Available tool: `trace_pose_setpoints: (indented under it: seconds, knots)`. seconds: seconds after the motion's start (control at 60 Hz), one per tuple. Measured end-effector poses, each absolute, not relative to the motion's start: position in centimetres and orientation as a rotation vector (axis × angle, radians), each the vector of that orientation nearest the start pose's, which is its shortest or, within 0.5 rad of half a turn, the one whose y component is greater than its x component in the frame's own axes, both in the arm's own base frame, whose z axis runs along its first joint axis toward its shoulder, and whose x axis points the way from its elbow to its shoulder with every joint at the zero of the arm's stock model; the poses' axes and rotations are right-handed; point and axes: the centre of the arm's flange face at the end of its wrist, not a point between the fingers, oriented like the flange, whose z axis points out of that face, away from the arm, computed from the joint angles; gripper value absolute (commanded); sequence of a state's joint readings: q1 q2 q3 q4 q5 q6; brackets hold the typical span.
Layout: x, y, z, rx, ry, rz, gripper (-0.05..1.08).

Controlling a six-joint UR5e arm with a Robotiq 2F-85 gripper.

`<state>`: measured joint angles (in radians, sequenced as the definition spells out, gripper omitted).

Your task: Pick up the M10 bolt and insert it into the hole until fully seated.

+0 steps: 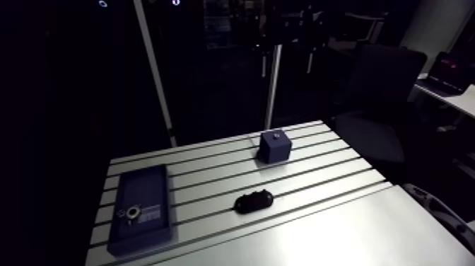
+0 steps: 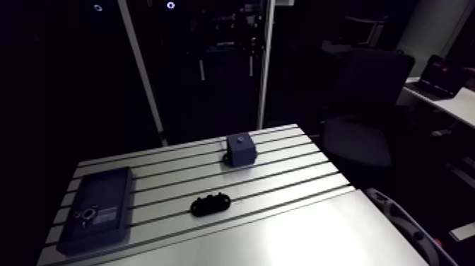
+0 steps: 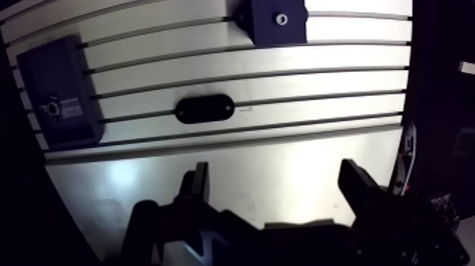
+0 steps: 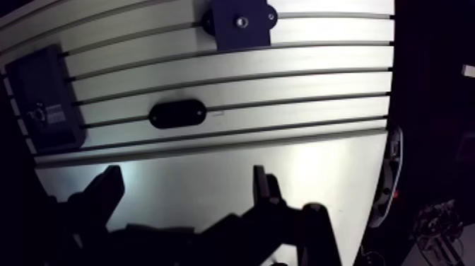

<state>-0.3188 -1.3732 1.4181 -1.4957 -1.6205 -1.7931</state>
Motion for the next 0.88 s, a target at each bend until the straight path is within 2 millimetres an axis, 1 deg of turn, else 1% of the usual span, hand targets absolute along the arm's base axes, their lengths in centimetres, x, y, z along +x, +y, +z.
trace_pose_setpoints:
  seconds: [0.167,0.317,0.417,0.6,0.883]
  knots:
    - [-57.0,3.1,45.9,0.097,3.034,0.007,0.0]
    - [-56.9,0.1,46.3,0.027,3.046,0.008,0.0]
    - [-56.8,-1.1,46.4,-0.004,3.048,0.01,0.0]
    - [-56.7,-2.1,46.4,-0.03,3.049,0.014,0.0]
    - [-56.3,-2.5,46.6,-0.039,3.052,0.011,0.0]
